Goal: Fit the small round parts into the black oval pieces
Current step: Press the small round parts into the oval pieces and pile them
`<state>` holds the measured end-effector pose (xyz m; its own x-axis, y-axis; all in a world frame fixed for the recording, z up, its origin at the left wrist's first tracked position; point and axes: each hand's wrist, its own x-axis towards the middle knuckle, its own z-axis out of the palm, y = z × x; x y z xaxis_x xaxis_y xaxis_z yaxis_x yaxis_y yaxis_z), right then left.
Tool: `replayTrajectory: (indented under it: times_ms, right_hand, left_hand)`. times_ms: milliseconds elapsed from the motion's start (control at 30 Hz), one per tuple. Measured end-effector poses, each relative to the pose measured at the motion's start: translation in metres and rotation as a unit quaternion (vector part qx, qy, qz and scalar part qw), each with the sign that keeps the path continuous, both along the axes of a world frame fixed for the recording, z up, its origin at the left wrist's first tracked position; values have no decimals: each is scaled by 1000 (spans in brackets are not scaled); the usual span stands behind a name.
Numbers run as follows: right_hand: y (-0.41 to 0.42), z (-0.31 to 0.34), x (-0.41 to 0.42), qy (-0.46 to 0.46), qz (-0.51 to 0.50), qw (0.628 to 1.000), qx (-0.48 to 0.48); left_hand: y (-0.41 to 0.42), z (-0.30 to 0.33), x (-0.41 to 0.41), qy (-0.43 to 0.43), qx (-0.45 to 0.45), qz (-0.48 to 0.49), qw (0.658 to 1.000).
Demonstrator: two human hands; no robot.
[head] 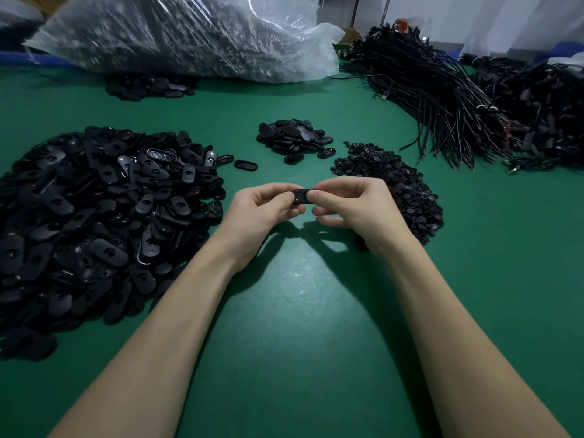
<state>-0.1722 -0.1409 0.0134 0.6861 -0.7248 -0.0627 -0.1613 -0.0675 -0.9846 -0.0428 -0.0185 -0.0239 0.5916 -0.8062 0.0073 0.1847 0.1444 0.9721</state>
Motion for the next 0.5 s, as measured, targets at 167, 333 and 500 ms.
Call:
replayTrajectory:
  times_ms: [167,333,500]
  right_hand:
    - [5,-1,5,-33,32,998,44]
    - [3,2,3,-50,51,995,63]
    - [2,4,1,-59,67,990,105]
  left_hand:
    - [1,-1,1,-25,21,-17,999]
    - [4,0,3,23,-24,-45,998]
    - [3,3,2,58,-39,-39,997]
